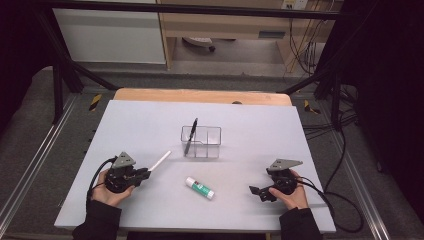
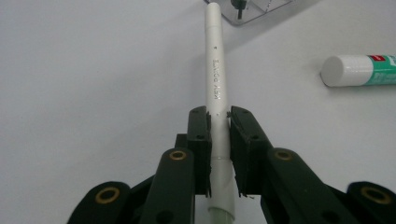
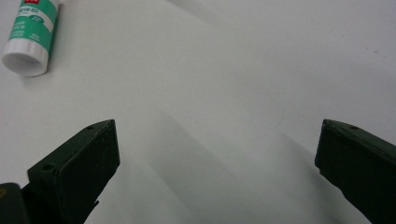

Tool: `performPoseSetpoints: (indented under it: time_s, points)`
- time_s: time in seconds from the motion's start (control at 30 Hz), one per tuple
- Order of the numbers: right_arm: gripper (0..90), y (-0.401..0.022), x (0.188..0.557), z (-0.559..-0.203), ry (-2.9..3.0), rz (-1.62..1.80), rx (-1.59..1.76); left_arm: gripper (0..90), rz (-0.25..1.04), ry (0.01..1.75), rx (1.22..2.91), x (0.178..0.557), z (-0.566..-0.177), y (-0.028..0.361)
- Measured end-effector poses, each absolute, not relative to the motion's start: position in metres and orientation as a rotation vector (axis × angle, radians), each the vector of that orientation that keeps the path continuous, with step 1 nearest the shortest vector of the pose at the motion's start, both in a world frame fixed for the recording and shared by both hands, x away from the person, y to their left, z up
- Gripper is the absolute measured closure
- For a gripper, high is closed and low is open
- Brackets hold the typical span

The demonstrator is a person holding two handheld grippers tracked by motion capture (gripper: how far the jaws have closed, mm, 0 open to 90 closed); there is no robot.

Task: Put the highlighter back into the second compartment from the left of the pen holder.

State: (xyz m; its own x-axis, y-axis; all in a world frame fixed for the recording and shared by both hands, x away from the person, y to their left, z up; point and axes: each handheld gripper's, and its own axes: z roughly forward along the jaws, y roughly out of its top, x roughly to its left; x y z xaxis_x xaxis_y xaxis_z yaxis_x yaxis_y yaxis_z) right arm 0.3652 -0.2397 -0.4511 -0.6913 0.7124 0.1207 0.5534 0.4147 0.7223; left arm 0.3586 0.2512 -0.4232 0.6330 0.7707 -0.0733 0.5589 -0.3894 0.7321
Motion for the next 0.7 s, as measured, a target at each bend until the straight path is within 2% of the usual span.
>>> performPoseSetpoints:
  time_s: [0.7]
  points:
    - [0.8, -0.202, 0.359, -0.434, 2.482, 1.013, 0.936, 77.8, 0.31, 0.85, 2.17, 0.346, -0.405, 0.217]
